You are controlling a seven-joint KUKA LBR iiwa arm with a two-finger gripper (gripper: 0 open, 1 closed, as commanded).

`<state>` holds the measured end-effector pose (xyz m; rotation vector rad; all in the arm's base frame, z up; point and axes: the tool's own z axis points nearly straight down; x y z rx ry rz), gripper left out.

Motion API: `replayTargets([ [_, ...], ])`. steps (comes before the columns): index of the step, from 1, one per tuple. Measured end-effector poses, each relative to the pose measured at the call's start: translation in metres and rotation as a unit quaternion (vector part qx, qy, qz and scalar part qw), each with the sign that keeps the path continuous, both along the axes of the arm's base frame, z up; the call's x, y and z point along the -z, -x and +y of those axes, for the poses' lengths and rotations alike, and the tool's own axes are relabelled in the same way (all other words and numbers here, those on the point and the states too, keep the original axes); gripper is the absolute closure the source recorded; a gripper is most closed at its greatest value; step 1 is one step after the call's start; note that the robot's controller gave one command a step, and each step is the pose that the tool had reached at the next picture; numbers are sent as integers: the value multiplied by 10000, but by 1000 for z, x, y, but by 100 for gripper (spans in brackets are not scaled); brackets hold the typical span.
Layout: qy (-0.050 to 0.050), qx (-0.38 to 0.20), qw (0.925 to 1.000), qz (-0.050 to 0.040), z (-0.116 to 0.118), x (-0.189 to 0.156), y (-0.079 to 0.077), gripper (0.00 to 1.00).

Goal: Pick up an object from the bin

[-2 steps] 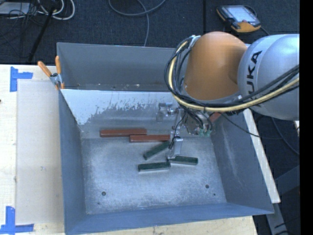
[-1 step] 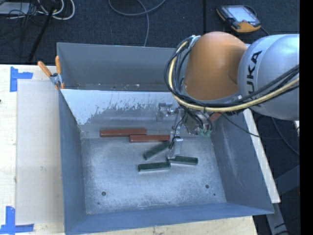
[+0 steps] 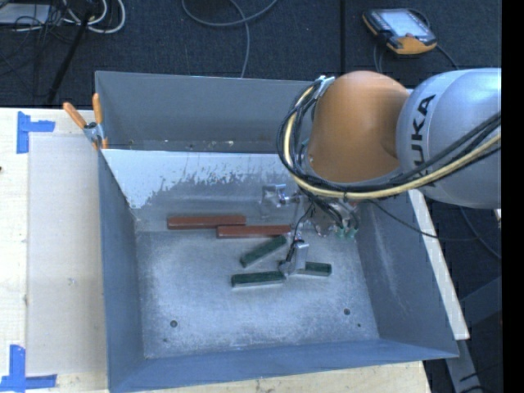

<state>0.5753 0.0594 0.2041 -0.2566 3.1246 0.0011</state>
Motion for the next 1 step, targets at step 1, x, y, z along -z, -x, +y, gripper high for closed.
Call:
replayTargets([
  [1,7,-627,9980,9,6,66,4,0],
])
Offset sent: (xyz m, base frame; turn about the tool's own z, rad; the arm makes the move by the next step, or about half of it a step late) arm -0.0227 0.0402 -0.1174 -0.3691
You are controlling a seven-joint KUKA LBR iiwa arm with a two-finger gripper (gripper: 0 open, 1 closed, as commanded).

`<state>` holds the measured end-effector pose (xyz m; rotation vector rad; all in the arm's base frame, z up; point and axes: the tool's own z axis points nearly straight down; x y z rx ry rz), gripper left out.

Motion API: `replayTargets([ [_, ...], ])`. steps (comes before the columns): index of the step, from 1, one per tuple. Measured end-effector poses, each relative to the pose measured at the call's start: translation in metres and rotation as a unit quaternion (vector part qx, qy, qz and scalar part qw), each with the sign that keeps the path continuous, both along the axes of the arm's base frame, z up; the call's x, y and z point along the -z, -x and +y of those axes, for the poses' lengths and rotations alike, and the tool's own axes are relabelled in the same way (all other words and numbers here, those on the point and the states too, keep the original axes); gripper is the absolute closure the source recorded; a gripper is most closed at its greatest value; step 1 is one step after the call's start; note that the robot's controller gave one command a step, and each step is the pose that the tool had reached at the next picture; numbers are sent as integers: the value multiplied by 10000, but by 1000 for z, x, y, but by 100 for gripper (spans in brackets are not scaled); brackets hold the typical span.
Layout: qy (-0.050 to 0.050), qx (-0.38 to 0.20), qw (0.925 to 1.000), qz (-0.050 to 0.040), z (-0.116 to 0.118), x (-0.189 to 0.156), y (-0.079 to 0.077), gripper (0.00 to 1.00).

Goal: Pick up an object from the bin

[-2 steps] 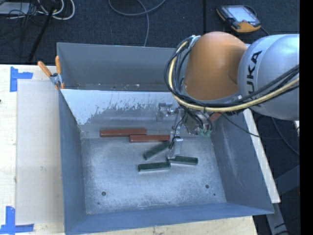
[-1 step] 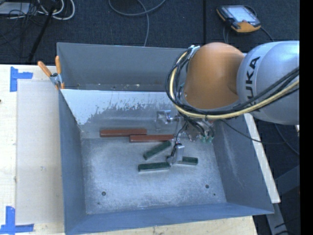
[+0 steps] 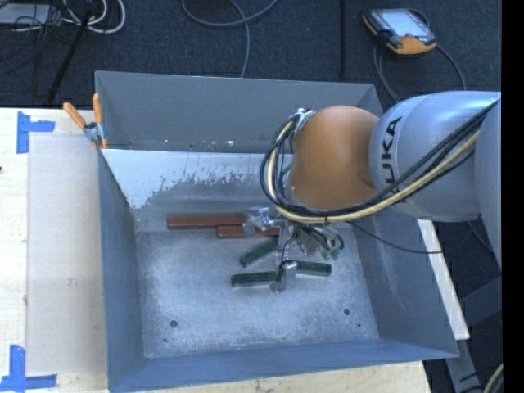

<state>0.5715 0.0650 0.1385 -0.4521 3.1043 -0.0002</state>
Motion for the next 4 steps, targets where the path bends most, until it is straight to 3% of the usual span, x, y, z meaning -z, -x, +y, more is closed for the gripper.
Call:
replayTargets([
  [1,3,-1086,9941,30,25,41,14,0],
  [2,2,-1400,9901,33,17,68,34,100],
  [3,2,-1398,9902,33,17,68,34,100],
  [4,1,-1719,9851,33,30,-135,25,100],
])
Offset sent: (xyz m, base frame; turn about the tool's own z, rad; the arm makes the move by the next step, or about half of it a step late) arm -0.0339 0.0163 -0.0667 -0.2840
